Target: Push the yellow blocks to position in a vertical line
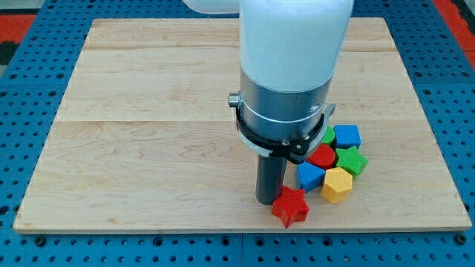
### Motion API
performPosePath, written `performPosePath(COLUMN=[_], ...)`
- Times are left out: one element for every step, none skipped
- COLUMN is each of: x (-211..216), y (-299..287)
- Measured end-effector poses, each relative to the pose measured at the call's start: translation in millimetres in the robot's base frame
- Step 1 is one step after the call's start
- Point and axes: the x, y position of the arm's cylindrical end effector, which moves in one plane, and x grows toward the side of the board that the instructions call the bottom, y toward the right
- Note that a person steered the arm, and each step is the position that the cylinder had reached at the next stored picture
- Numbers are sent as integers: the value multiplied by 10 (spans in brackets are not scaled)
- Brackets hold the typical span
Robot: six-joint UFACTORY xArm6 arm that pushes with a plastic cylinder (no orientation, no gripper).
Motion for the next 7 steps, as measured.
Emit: performPosePath(x=[0,173,425,432,430,428,427], y=[-202,-795,-973,-915,-484,45,613])
